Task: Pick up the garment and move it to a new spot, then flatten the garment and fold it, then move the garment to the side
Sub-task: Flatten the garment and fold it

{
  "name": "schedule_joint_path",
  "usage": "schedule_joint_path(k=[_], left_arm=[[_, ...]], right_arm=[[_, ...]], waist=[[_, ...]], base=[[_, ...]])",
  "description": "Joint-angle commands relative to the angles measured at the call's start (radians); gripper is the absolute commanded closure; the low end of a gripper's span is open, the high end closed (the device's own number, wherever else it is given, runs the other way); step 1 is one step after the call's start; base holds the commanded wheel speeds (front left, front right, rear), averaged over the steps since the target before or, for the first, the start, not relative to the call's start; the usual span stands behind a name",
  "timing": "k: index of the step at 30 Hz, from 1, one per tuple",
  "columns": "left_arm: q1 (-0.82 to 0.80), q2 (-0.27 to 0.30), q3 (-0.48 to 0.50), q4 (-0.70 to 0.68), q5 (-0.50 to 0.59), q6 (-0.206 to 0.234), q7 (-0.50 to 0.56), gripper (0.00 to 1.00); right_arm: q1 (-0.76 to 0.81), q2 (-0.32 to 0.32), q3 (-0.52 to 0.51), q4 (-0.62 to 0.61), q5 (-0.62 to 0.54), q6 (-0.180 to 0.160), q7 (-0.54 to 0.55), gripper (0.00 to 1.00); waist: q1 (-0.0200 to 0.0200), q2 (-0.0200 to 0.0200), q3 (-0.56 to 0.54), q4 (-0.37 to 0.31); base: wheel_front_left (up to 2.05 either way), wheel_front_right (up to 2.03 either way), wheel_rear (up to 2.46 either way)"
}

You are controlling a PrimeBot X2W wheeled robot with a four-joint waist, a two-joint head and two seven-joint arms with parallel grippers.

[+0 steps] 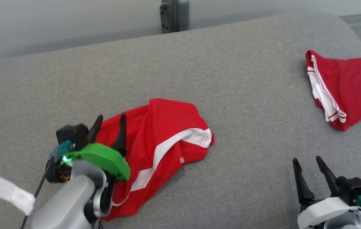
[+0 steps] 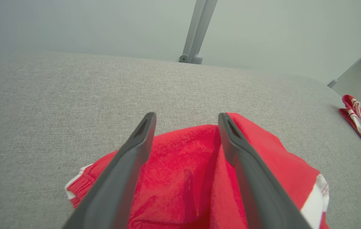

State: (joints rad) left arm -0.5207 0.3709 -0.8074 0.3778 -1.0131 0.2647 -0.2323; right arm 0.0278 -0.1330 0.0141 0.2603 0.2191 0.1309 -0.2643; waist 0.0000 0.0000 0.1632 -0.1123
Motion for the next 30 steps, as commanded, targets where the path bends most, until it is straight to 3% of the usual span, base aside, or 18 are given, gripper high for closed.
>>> schedule_joint_path(k=[1,4,8,15,21,30], left_arm=[[0.054,0.023,0.007,-0.031,0.007,0.022,-0.012,0.00],[0.187,0.063,0.048,-0.123,0.025,0.073,-0.028,0.00],[0.337,0.095,0.123,-0.214,0.117,0.109,-0.032,0.00],[0.595,0.059,0.307,-0.295,0.338,0.076,-0.032,0.00],[0.716,-0.020,0.477,-0.318,0.490,-0.009,-0.032,0.00],[0.765,-0.134,0.626,-0.284,0.638,-0.205,-0.033,0.00]], right_arm=[[0.017,-0.009,-0.011,-0.015,-0.013,0.000,0.001,0.00],[0.037,-0.022,-0.039,-0.057,-0.026,0.000,0.001,0.00],[0.054,-0.027,-0.064,-0.101,-0.040,0.000,0.001,0.00],[0.089,-0.003,-0.063,-0.112,-0.057,0.000,0.001,0.00],[0.115,0.020,-0.036,-0.081,-0.075,0.000,0.000,0.00],[0.127,0.053,-0.036,-0.053,-0.088,0.000,0.001,0.00]], waist=[[0.0000,0.0000,-0.100,0.096],[0.0000,0.0000,-0.149,0.138],[0.0000,0.0000,-0.187,0.185],[0.0000,0.0000,-0.232,0.232],[0.0000,0.0000,-0.252,0.251],[0.0000,0.0000,-0.257,0.254]], base=[[0.00,0.00,0.00],[0.00,0.00,0.00],[0.00,0.00,0.00],[0.00,0.00,0.00],[0.00,0.00,0.00],[0.00,0.00,0.00]])
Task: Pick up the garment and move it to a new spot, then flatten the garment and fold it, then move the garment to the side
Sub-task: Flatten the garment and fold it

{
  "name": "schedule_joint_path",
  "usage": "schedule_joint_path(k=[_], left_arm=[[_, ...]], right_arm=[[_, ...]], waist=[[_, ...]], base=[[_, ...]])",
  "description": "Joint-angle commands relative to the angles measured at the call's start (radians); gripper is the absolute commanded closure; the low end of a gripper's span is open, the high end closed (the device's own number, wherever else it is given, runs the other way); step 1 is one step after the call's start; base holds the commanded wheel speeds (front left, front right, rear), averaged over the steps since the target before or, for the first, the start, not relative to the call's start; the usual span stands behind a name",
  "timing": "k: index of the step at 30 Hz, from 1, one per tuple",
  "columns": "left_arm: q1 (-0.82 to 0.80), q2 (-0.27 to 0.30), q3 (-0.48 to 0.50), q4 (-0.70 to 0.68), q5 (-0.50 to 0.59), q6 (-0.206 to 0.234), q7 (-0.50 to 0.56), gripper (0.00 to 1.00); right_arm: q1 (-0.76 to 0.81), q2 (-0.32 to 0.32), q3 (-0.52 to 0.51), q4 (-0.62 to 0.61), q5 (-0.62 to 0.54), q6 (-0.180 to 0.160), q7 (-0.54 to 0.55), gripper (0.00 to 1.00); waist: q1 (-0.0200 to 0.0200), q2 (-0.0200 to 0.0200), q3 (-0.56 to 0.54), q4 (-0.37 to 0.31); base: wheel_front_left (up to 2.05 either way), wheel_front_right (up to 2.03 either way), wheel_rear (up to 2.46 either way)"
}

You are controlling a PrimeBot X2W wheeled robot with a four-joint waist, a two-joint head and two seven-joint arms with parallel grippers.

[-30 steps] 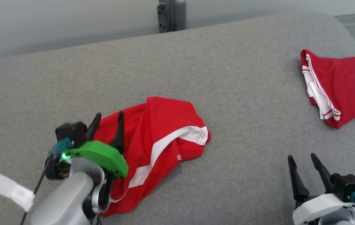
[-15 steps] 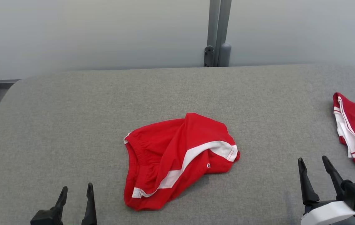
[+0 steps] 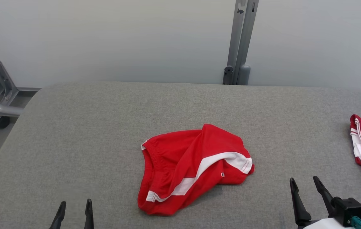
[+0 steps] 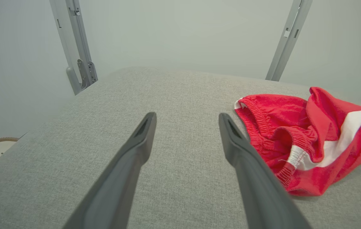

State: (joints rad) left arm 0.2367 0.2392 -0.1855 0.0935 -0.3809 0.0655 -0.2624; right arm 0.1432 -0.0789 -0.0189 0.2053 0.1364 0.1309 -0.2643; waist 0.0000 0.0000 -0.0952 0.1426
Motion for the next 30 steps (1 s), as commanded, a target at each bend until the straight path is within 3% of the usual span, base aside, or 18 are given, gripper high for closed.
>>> schedule_joint_path(k=[1,4,11,17,25,30], left_arm=[[0.005,-0.009,0.012,0.006,0.019,-0.026,-0.002,0.00],[-0.006,-0.031,0.041,0.028,0.054,-0.075,-0.002,0.00],[-0.019,-0.079,0.105,0.056,0.105,-0.138,-0.003,0.00],[-0.023,-0.093,0.087,0.099,0.079,-0.175,0.018,0.00],[-0.078,-0.022,-0.070,-0.003,0.028,-0.196,0.263,0.00],[-0.112,-0.005,-0.132,-0.061,-0.009,-0.196,0.358,0.00]], right_arm=[[0.012,0.002,-0.004,0.003,-0.005,0.000,0.000,0.00],[0.007,0.009,-0.004,0.005,-0.006,0.000,0.001,0.00],[-0.005,0.017,0.008,0.011,-0.006,0.000,0.001,0.00],[-0.055,0.020,0.057,0.036,0.102,0.000,0.013,0.00],[-0.207,-0.062,0.182,0.048,0.332,0.000,0.339,0.00],[-0.264,-0.080,0.223,0.049,0.424,0.000,0.465,0.00]], waist=[[0.0000,0.0000,0.002,-0.003],[0.0000,0.0000,0.005,-0.011],[0.0000,0.0000,0.009,-0.029],[0.0000,0.0000,0.022,-0.041],[0.0000,0.0000,0.081,-0.031],[0.0000,0.0000,0.136,-0.020]], base=[[0.00,0.00,0.00],[0.00,0.00,0.00],[0.00,0.00,0.00],[0.00,0.00,0.00],[0.00,0.00,0.00],[0.00,0.00,0.00]])
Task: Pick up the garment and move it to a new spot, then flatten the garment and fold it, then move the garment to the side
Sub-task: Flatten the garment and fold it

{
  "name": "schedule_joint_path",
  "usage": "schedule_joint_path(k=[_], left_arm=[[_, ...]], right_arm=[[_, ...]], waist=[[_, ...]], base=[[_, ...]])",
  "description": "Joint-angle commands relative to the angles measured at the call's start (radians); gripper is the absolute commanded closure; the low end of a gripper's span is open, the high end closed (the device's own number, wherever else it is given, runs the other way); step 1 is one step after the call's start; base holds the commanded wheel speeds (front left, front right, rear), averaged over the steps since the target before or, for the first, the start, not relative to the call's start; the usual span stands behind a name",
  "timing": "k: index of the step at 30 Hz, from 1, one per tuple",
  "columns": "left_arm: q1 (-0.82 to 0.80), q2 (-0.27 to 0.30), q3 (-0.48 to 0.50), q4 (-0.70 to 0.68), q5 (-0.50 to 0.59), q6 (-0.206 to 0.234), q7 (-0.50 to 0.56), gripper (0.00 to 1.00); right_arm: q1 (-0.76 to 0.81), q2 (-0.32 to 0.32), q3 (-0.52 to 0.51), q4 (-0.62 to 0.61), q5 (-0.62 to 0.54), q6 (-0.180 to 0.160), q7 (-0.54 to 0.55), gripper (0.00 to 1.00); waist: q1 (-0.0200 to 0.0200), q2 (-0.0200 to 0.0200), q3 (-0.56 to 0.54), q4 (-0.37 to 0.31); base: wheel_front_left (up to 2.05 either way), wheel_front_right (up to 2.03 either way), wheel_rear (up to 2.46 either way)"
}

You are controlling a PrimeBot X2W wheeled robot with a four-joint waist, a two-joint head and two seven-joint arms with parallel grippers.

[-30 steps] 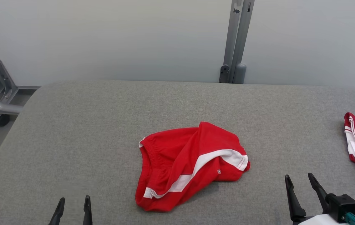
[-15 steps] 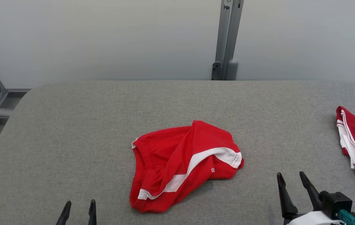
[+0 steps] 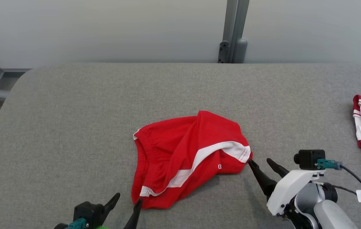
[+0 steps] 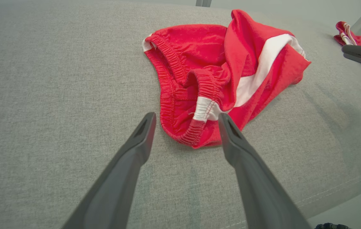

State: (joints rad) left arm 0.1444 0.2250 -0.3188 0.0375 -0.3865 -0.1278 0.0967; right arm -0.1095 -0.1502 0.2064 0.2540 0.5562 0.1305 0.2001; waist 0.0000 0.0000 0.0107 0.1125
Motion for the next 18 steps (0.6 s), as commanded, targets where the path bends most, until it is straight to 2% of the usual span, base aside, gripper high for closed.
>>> schedule_joint_path(k=[1,10,18], left_arm=[[-0.029,0.007,-0.007,-0.009,-0.006,-0.003,0.003,0.00],[-0.110,0.000,-0.063,0.015,-0.019,-0.003,0.002,0.00],[-0.152,0.002,-0.086,0.070,-0.029,-0.004,-0.024,0.00]], right_arm=[[-0.020,-0.014,0.005,0.003,0.009,0.000,0.004,0.00],[-0.099,-0.023,0.030,0.076,0.017,0.000,-0.028,0.00],[-0.138,-0.033,0.068,0.115,0.040,0.000,-0.063,0.00]], waist=[[0.0000,0.0000,0.041,0.014],[0.0000,0.0000,0.111,0.025],[0.0000,0.0000,0.123,0.025]], base=[[0.00,0.00,0.00],[0.00,0.00,0.00],[0.00,0.00,0.00]])
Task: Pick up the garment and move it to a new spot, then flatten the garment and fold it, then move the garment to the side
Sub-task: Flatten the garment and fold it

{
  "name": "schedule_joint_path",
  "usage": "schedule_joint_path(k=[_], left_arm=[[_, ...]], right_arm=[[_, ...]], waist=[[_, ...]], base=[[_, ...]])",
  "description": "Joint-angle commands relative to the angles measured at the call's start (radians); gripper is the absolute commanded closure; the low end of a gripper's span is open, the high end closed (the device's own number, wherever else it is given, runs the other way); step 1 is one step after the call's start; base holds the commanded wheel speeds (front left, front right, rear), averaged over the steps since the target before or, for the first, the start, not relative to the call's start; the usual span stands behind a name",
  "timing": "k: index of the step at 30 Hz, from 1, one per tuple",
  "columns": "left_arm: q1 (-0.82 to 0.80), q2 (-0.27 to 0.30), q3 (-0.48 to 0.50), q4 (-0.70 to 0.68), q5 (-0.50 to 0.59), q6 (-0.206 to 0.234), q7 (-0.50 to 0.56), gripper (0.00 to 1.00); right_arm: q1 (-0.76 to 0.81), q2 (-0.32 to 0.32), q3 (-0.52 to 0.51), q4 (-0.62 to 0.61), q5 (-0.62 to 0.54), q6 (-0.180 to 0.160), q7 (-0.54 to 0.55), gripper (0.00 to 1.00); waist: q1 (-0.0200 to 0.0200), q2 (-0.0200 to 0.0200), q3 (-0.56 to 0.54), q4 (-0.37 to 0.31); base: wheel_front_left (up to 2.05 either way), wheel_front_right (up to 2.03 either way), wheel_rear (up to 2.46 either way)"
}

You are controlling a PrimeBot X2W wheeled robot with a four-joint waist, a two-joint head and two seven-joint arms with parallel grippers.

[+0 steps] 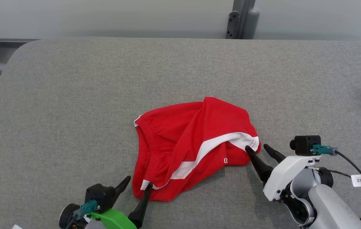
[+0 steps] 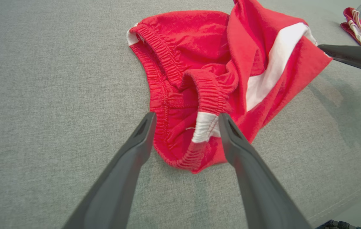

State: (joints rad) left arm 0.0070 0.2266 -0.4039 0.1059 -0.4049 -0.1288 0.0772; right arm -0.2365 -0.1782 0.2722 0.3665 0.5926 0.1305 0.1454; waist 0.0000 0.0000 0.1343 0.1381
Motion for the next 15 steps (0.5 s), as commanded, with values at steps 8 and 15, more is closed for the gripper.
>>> schedule_joint_path(k=[8,15], left_arm=[[-0.040,-0.006,-0.021,0.042,-0.020,-0.003,-0.027,0.00],[-0.063,-0.008,-0.035,0.063,-0.030,-0.003,-0.038,0.00]], right_arm=[[-0.056,-0.017,0.036,0.036,0.014,0.000,-0.028,0.00],[-0.084,-0.012,0.069,0.055,0.037,0.000,-0.046,0.00]], waist=[[0.0000,0.0000,0.009,-0.001],[0.0000,0.0000,0.022,-0.001]], base=[[0.00,0.00,0.00],[0.00,0.00,0.00]])
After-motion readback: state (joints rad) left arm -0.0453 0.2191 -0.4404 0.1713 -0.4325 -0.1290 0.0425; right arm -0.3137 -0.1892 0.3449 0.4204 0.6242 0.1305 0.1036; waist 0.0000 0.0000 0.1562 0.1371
